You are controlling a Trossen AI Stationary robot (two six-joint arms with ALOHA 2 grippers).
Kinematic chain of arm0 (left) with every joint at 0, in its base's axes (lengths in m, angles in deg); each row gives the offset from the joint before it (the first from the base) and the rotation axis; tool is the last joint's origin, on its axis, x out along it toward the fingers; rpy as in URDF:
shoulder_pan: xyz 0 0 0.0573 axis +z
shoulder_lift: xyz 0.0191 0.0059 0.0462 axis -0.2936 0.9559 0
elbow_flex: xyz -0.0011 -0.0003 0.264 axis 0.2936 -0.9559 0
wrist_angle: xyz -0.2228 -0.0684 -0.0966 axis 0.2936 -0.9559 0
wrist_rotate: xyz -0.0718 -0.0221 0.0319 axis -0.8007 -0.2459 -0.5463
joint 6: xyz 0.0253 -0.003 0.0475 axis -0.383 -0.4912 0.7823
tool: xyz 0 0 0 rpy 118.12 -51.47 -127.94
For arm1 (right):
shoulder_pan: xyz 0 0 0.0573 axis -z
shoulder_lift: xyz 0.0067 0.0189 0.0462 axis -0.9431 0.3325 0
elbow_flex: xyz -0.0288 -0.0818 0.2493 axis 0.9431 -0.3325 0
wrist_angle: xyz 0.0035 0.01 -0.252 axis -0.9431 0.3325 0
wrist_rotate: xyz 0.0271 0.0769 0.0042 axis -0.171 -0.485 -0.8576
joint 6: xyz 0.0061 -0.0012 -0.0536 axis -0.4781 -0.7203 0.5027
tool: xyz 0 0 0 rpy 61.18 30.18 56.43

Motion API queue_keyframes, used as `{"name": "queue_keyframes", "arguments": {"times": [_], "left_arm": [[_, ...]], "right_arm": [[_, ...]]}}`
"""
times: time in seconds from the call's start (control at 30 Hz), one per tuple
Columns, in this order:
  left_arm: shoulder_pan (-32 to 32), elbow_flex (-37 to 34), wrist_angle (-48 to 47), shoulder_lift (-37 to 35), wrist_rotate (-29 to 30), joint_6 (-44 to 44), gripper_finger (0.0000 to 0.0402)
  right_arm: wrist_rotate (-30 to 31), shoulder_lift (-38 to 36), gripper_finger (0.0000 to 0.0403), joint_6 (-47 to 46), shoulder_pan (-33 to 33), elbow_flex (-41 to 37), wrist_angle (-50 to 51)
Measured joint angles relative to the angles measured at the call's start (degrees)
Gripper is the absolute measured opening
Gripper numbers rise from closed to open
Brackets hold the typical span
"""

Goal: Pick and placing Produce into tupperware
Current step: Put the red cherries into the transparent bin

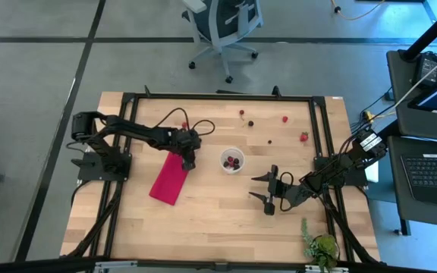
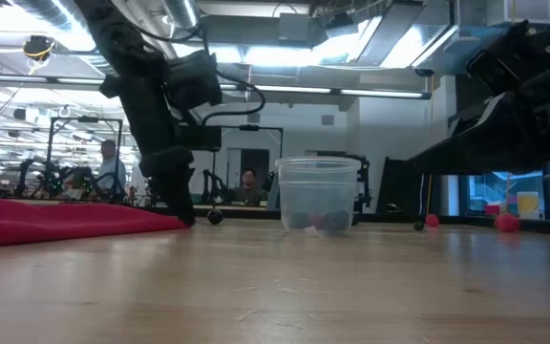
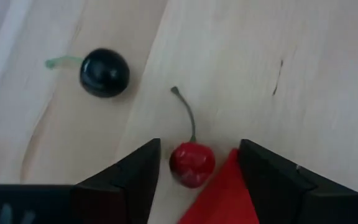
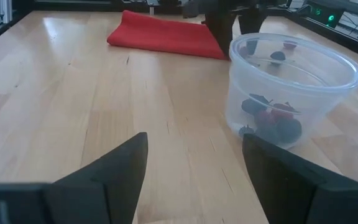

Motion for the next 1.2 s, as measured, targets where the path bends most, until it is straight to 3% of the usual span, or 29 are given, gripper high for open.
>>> {"name": "queue_keyframes", "arguments": {"times": [0.33,1.2], "left_arm": [[-0.01,0.19,-0.11,1.44,-0.13,-0.02,0.0202],[-0.06,0.01,0.68,1.59,0.15,0.31,0.0069]], "right_arm": [[0.0,0.0,0.0264,0.02,0.0,-0.02,0.0],[0.02,0.0,0.0264,0.02,0.0,-0.02,-0.02]]}}
